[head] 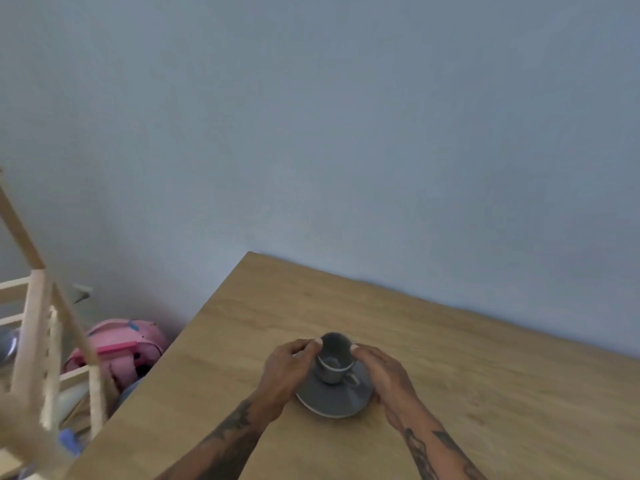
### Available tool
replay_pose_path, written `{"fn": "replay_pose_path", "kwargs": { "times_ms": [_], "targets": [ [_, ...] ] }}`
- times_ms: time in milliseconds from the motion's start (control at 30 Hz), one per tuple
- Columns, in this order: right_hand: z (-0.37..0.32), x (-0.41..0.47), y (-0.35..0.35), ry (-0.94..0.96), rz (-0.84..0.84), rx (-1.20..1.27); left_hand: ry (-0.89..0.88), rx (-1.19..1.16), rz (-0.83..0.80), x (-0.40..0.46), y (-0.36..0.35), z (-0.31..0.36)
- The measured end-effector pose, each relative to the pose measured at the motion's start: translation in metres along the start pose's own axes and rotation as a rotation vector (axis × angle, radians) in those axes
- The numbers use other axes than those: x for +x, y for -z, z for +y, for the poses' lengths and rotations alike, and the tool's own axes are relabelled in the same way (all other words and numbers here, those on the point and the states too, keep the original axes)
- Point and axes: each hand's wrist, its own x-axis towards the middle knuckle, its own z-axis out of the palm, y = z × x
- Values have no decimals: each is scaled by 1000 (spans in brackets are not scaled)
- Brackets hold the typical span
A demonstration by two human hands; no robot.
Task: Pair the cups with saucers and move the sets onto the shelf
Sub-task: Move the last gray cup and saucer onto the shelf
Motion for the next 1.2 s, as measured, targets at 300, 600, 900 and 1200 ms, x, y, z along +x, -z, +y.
{"fn": "replay_pose_path", "kwargs": {
  "times_ms": [300, 600, 900, 1200],
  "targets": [
    [-48, -102, 0, 168, -135, -70, -36, -72, 116, -111, 63, 33],
    [-63, -216, -77, 257, -370, -125, 5, -168, 302, -239, 166, -1],
    [-46, -299, -211, 250, -669, -212, 108, -194, 609, -320, 277, -75],
    [-26, -301, -338, 308, -799, -272, 173, -254, 651, -295, 375, -140]
  ]
}}
